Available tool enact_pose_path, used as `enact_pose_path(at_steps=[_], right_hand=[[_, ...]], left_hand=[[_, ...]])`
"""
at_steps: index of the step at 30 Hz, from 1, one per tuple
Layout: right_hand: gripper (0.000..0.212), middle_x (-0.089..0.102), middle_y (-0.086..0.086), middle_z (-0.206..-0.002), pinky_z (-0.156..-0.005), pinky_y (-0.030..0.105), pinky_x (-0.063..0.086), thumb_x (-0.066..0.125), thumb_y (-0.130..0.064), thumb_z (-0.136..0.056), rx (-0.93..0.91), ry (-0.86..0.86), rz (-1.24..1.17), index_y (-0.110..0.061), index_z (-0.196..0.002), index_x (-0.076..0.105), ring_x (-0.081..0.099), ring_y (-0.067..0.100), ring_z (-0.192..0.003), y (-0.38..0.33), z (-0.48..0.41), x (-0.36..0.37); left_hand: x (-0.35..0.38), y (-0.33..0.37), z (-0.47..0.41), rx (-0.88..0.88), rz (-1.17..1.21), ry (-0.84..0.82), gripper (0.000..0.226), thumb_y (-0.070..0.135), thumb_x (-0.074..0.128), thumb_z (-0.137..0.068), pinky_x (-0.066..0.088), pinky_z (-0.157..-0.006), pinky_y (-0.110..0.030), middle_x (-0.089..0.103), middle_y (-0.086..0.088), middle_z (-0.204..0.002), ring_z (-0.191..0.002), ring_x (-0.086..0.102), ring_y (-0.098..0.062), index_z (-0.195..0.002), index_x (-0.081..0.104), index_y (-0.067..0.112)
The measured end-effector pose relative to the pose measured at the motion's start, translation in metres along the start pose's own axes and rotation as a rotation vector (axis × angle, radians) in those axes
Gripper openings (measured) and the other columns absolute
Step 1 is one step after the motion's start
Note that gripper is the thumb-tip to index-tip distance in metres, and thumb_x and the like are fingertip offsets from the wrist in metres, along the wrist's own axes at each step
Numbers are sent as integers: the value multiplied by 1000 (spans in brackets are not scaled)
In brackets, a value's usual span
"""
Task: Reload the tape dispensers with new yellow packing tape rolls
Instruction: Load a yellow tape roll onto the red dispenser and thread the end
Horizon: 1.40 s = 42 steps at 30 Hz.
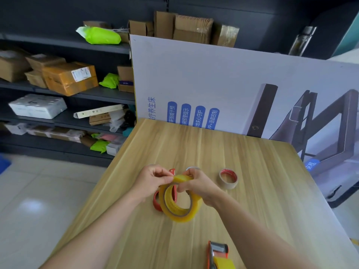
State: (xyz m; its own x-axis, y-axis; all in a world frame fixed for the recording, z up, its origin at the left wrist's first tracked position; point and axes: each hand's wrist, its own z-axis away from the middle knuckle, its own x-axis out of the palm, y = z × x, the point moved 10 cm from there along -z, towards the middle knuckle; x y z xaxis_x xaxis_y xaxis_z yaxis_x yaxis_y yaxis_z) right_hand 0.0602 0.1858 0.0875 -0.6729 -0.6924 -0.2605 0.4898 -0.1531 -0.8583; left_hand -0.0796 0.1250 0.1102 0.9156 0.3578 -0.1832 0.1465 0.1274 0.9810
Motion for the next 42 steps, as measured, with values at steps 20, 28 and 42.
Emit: enact_pose_path(at_steps=[20,28,42], right_hand=[[47,69,-7,-66,-50,18,49,85,-15,-62,-29,45,33,-20,-99,57,66,5,-58,-49,-53,55],[73,72,18,-108,-85,42,54,88,-41,-59,55,34,-245,-4,-115,60,70,30,-97,-47,-60,81],[34,60,-4,-99,-87,30,49,71,-28,-84,-84,15,450,-18,-114,58,58,17,-96,-56,-57,88]], left_hand=[[-72,-26,-61,-191,-211,-88,20,18,52,-95,43,-73,-32,58,1,-74,-74,51,-17,-75,57,16],[-101,-8,-75,28,-278,182,19,21,52,-94,38,-57,-24,64,1,-79,-72,56,-10,-76,53,21],[-100,-60,-79,-457,624,155,13,7,40,-101,53,-67,-42,63,-16,-81,-72,63,-29,-94,50,3]])
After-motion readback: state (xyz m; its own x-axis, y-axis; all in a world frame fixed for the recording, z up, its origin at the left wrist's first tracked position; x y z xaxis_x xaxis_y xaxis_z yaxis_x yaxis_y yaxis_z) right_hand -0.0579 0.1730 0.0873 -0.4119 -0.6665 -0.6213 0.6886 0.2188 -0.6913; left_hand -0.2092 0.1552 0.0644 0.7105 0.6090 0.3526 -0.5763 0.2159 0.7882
